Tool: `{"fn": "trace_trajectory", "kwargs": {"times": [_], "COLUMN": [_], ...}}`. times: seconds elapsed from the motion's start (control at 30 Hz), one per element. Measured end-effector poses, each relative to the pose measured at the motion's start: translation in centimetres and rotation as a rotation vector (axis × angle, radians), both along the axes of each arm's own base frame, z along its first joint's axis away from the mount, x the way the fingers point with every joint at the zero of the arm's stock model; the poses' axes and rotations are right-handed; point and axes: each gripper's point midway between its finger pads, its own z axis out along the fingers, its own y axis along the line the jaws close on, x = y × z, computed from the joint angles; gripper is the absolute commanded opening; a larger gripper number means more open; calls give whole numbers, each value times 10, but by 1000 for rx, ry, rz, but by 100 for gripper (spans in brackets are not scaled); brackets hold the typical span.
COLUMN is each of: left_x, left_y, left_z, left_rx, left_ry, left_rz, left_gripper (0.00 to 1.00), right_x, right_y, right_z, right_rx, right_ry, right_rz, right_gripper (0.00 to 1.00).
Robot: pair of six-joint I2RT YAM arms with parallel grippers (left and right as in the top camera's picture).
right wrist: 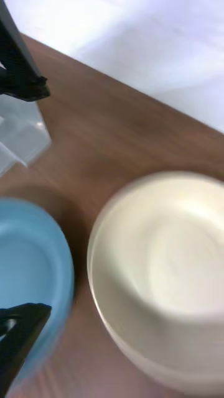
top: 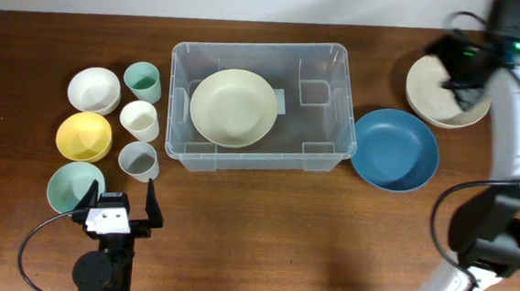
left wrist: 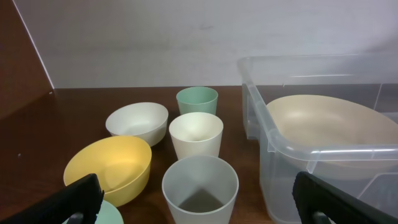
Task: Pack container
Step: 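Move the right gripper to the back cream bowl's rim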
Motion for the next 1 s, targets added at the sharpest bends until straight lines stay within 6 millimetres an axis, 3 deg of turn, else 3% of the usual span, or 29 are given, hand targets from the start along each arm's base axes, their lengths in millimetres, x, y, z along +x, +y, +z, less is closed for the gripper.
{"fn": "trace_trajectory", "kwargs": {"times": [0.17, 0.5, 0.7, 1.0], "left_x": [0, 0, 0, 0], "left_y": [0, 0, 0, 0], "left_z": [0, 0, 0, 0], "left_rx": [0, 0, 0, 0], "left_ry": [0, 0, 0, 0], "left_rz": [0, 0, 0, 0], "left_gripper": [100, 100, 100, 100], "right_x": [-23, -36, -37, -22], "right_y": [-33, -75, -80, -89], "right_z": [-13, -62, -88, -102], "right_rx": [22, 109, 129, 107], "right_ry": [69, 146, 181, 151], "right_rz": [-11, -144, -168, -175], "right_gripper": [99, 99, 99, 99]}}
